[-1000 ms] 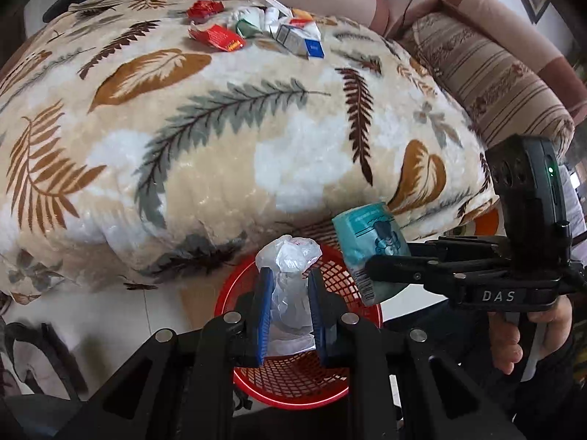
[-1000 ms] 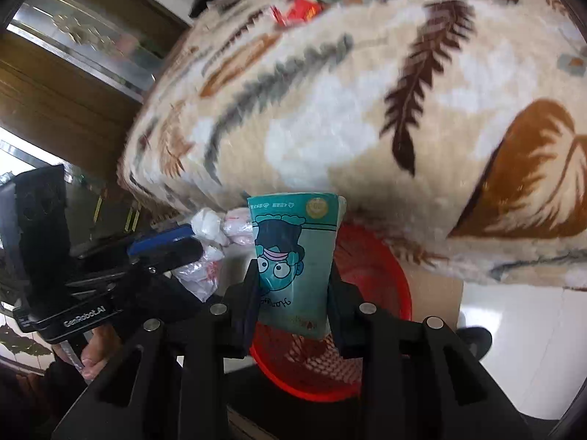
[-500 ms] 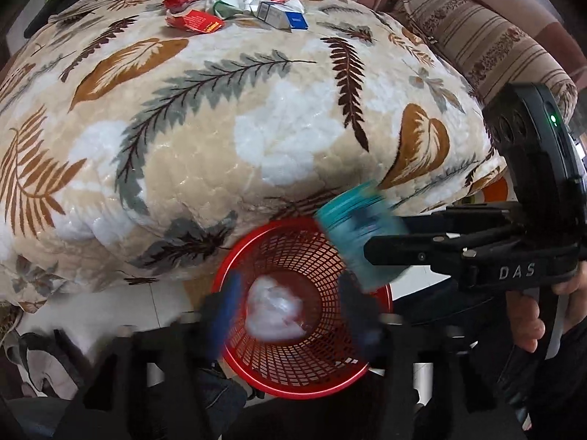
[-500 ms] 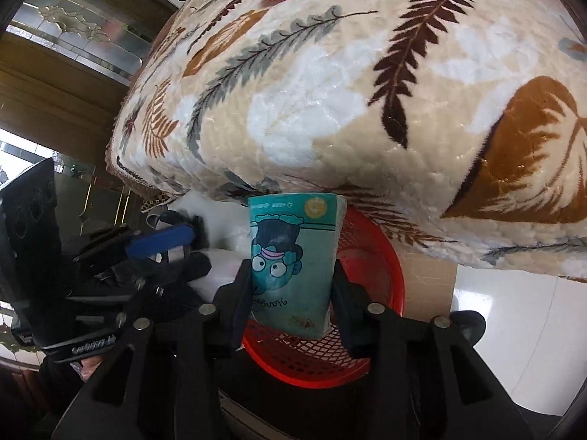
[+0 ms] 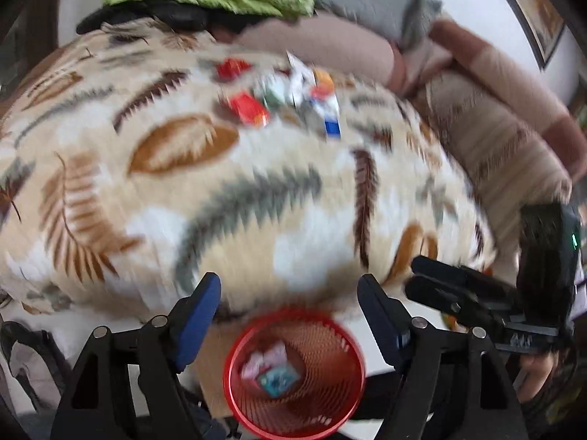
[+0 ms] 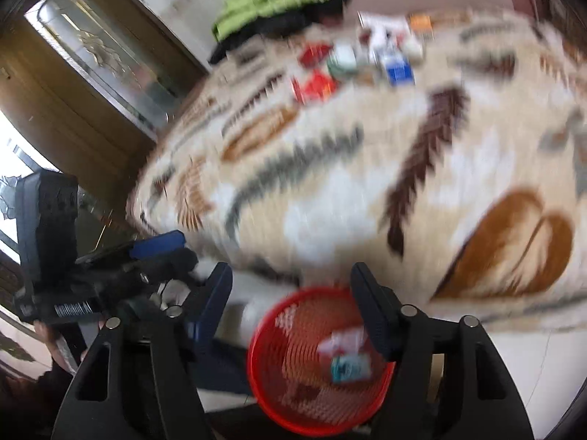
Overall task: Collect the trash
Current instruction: 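Grasp the red-white carton with the left tool while the right tool grasps the blue-white box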
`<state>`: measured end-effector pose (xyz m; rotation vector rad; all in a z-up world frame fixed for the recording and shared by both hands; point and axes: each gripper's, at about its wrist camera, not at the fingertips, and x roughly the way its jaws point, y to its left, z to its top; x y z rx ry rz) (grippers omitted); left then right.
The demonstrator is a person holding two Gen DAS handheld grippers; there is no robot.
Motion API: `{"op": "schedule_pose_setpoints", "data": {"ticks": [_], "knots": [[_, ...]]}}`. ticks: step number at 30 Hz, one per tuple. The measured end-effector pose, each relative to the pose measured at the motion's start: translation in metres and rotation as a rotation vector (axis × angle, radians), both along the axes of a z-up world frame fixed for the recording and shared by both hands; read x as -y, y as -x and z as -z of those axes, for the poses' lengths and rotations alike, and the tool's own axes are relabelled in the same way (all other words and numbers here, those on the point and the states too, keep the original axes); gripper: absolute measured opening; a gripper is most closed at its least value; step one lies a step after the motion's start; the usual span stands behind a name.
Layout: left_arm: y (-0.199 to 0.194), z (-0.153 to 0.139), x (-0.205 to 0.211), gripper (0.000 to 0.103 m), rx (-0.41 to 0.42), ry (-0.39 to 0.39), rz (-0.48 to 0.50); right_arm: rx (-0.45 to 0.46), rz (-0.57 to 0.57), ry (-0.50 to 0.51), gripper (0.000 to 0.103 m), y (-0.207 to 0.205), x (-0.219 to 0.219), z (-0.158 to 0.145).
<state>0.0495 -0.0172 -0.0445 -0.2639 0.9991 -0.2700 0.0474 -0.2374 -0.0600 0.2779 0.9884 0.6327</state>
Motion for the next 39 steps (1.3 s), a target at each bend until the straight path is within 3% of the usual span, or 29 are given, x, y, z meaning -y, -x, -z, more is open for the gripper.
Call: {"op": "schedule_pose_setpoints", "data": {"ticks": [5, 9, 12, 17, 21, 26, 30, 39], "knots": [[-0.059, -0.032, -0.015, 0.084, 0.058, -0.032, -0.062, 0.111, 0.035, -0.028, 0.069, -0.04, 0.001, -0.046], [-0.118, -0.037, -0.028, 0.084, 0.026, -0.023, -0.096, 0.136, 0.089, 0.034, 0.07, -0.103, 0.002, -0.064], [-0.156, -0.034, -0.03, 0.084, 0.032, -0.067, -0.123, 0.178, 0.13, 0.068, 0.07, -0.147, 0.007, -0.069], [-0.199, -0.001, -0.037, 0.084, 0.047, -0.033, -0.162, 0.197, 0.239, 0.066, 0.07, -0.193, 0.029, -0.034], [-0.229, 0.031, -0.035, 0.084, -0.068, 0.058, -0.162, 0.127, 0.195, 0.104, 0.07, -0.225, 0.017, 0.001], [-0.254, 0.048, -0.031, 0.083, -0.054, -0.003, -0.195, 0.065, 0.198, 0.17, 0.07, -0.264, -0.001, 0.034], [-0.264, 0.074, -0.036, 0.058, -0.147, 0.007, -0.2, 0.01, 0.202, 0.184, 0.07, -0.281, -0.007, 0.056], [-0.266, 0.081, -0.031, 0.054, -0.169, 0.018, -0.194, 0.006, 0.184, 0.233, 0.067, -0.287, -0.014, 0.062]]}}
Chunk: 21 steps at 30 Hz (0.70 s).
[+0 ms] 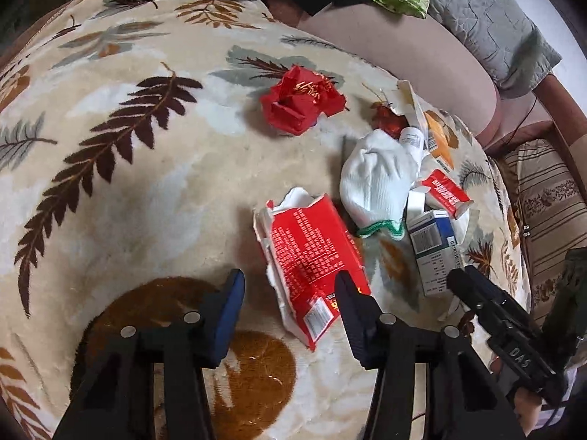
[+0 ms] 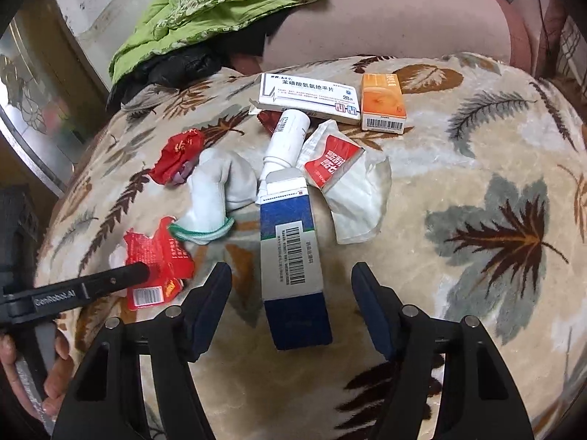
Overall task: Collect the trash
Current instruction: 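Grasp the red-white carton with the left tool while the right tool grasps the blue-white box, then carry the carton and box to the red basket and release both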
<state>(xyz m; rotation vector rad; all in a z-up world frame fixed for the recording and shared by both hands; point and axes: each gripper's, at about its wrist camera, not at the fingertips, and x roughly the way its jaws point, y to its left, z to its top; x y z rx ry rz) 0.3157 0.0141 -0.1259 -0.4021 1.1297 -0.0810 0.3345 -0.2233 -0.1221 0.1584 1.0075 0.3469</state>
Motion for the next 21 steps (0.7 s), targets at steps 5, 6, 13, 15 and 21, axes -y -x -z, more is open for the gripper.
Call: {"op": "schedule_pose_setpoints", "data": {"ticks": [5, 6, 13, 15, 21], "knots": [[-0.002, -0.001, 0.003, 0.037, 0.001, -0.023, -0.005, -0.03, -0.008, 0.012, 0.043, -0.003, -0.003, 0.009], [-0.001, 0.0, 0.003, 0.029, -0.005, -0.031, -0.008, -0.034, -0.008, 0.014, 0.036, -0.003, -0.004, 0.01], [0.004, -0.003, 0.0, 0.006, 0.021, -0.044, 0.001, -0.037, -0.019, -0.002, 0.035, 0.009, -0.001, -0.002], [0.009, -0.009, -0.004, 0.003, 0.034, -0.031, 0.009, -0.039, -0.022, -0.015, 0.035, 0.014, 0.001, -0.008], [0.031, -0.029, -0.015, 0.001, 0.054, -0.021, 0.005, 0.006, -0.007, -0.056, 0.035, 0.039, 0.017, -0.036]]}}
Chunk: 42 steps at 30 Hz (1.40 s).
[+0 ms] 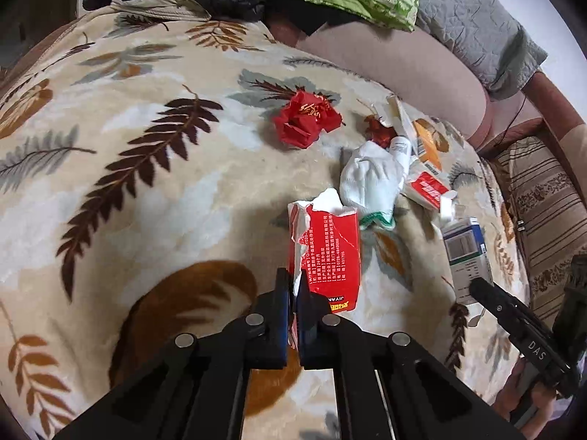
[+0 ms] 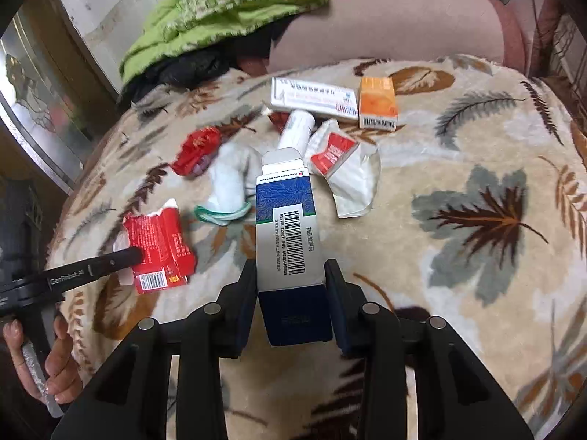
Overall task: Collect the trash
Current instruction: 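Carry the carton and box to the red basket and release both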
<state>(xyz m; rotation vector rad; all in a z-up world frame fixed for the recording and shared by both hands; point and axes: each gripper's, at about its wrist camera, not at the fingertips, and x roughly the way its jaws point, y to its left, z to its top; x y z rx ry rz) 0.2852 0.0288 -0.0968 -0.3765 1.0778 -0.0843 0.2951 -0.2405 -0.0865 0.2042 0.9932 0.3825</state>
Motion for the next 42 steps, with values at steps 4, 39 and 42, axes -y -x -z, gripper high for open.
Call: {"op": "schedule_pose_setpoints", "data": {"ticks": [4, 39, 42], "knots": [[0.024, -0.023, 0.003, 0.001, 0.045, 0.034, 0.017, 0.035, 0.017, -0.046, 0.035, 0.024, 0.01, -0.022], [0.294, 0.005, 0.053, 0.001, -0.041, 0.078, 0.268, -0.064, -0.073, -0.184, 0.035, 0.32, 0.019, 0.006], [0.295, 0.009, 0.056, 0.001, -0.047, 0.023, 0.267, -0.063, -0.095, -0.154, 0.035, 0.32, 0.012, 0.008]]}}
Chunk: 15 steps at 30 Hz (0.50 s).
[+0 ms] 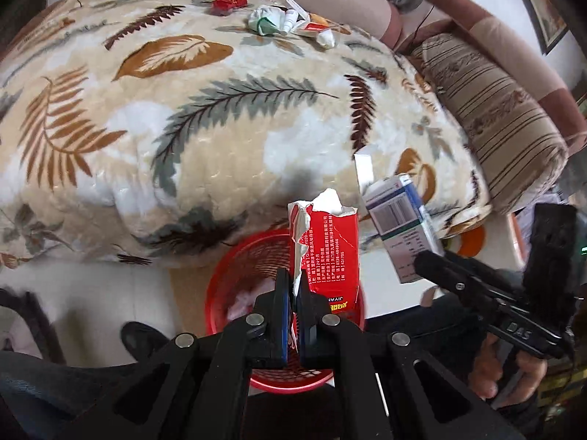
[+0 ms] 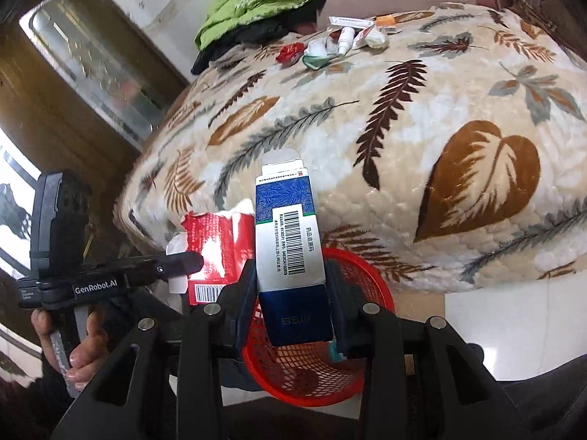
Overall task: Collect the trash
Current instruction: 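Carry the carton and box to the red basket and release both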
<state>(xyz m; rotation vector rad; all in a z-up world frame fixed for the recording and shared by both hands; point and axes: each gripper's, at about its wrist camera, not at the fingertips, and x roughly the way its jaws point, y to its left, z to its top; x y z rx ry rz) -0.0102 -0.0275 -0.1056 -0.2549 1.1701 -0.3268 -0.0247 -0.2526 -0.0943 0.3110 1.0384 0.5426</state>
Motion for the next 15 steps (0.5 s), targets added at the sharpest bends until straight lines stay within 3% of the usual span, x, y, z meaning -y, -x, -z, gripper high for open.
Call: {"op": "schedule_pose_setpoints", "data": {"ticks": [15], "knots": [[0.006, 0.01, 0.0, 0.001, -0.04, -0.027, 0.003, -0.026, -0.007, 0.053, 0.035, 0.004, -0.004, 0.01]]}}
